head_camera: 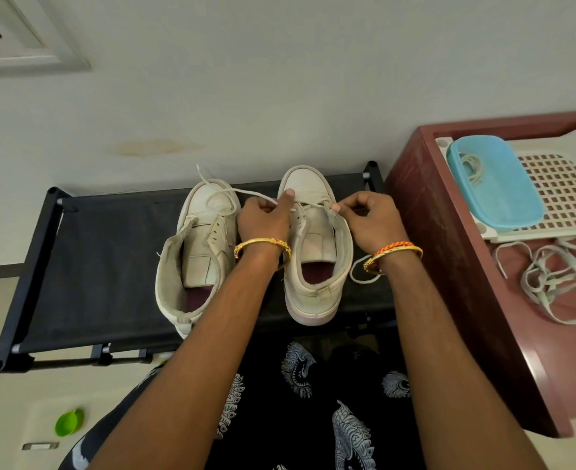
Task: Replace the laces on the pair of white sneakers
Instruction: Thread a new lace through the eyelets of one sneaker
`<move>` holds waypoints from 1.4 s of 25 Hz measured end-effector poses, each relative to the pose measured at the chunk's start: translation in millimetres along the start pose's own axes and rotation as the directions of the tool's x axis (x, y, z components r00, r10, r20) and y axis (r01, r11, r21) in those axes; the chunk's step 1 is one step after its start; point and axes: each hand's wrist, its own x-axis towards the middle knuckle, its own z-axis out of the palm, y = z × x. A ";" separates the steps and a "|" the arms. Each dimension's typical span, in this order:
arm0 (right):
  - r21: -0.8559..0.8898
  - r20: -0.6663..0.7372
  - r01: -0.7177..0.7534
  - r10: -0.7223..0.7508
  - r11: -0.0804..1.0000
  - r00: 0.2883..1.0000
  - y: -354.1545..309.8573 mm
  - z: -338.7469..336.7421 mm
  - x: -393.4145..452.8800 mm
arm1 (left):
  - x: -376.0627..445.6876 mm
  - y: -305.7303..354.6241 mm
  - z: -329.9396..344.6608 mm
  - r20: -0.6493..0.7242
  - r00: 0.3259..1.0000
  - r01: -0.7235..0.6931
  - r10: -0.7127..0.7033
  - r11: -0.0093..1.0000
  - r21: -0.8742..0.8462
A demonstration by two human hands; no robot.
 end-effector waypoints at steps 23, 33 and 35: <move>-0.189 -0.149 -0.132 0.105 0.973 0.983 -4.2 7.8 -6.8 | -3.6 -1.7 -5.3 -0.116 0.981 -0.124 0.154 0.966 0.226; -0.233 -0.182 -0.201 0.161 0.951 0.970 -12.0 10.9 -14.1 | -3.3 1.0 -10.2 -0.115 0.990 -0.053 0.085 0.965 0.258; -0.199 -0.177 -0.193 0.159 0.961 0.971 -9.9 12.2 -12.9 | -2.5 1.1 -10.9 -0.100 0.992 -0.050 0.078 0.965 0.256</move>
